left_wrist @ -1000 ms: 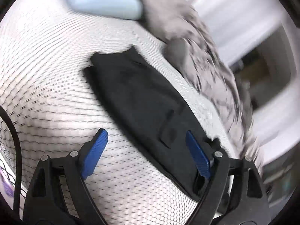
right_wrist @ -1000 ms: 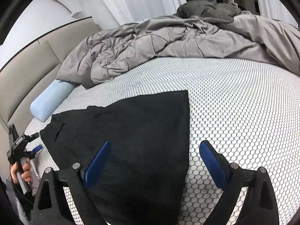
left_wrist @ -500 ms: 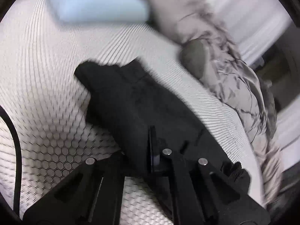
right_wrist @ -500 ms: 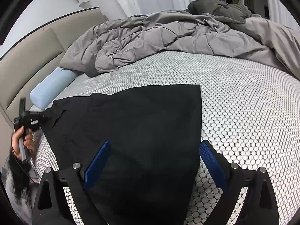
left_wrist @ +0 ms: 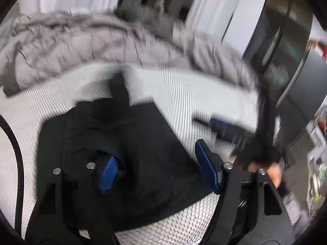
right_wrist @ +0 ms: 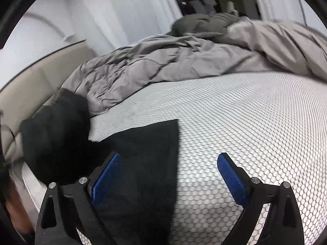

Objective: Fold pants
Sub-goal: 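Lift the pants edge with the left tool and fold it over toward the right tool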

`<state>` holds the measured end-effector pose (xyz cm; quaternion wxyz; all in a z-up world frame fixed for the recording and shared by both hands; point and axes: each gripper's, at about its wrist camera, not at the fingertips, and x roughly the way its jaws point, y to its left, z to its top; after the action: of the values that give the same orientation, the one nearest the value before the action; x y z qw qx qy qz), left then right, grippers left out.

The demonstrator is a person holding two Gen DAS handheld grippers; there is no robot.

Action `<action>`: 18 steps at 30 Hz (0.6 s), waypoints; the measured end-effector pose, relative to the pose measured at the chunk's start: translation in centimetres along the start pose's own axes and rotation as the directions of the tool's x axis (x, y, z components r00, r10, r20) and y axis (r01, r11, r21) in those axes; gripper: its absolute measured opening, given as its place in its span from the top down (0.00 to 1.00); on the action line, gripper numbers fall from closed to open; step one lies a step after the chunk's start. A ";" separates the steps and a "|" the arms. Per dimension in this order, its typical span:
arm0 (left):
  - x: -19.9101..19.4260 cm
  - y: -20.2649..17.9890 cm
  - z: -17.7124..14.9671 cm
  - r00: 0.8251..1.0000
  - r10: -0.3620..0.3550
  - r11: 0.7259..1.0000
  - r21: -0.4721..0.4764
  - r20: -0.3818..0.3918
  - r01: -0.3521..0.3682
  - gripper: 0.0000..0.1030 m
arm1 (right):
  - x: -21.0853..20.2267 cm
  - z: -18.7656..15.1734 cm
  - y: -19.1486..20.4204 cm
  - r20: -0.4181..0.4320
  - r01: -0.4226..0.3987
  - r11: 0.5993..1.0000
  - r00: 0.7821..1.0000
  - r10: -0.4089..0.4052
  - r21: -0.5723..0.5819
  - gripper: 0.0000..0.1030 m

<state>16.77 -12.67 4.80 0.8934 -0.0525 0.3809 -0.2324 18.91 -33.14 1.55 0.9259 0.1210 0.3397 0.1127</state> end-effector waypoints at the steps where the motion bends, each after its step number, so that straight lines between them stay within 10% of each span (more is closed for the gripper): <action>1: 1.0 0.0 -0.5 0.999 -0.010 1.000 0.011 -0.043 0.011 0.34 | 0.2 0.1 -0.6 -0.009 0.007 1.000 1.000 -0.007 0.022 0.06; 9: -2.5 5.6 0.0 0.995 0.015 0.998 -0.064 0.094 -0.009 0.32 | 1.6 -0.5 -0.7 -0.130 -0.072 0.997 0.989 0.073 0.011 0.06; 11: -2.6 8.2 -0.4 0.991 -0.079 0.988 -0.122 0.107 0.092 0.32 | 2.0 -0.8 0.6 -0.153 -0.111 0.993 0.983 0.105 -0.033 0.06; 18: 0.8 6.6 -5.4 0.977 -0.174 0.984 0.022 -0.120 0.178 0.31 | 2.7 -2.1 4.3 -0.182 -0.153 0.977 0.975 0.125 -0.150 0.06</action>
<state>15.96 -6.72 -1.28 0.8460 -0.0575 0.4230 -0.3195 19.00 -28.03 -0.31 0.8897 0.0581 0.3987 0.2148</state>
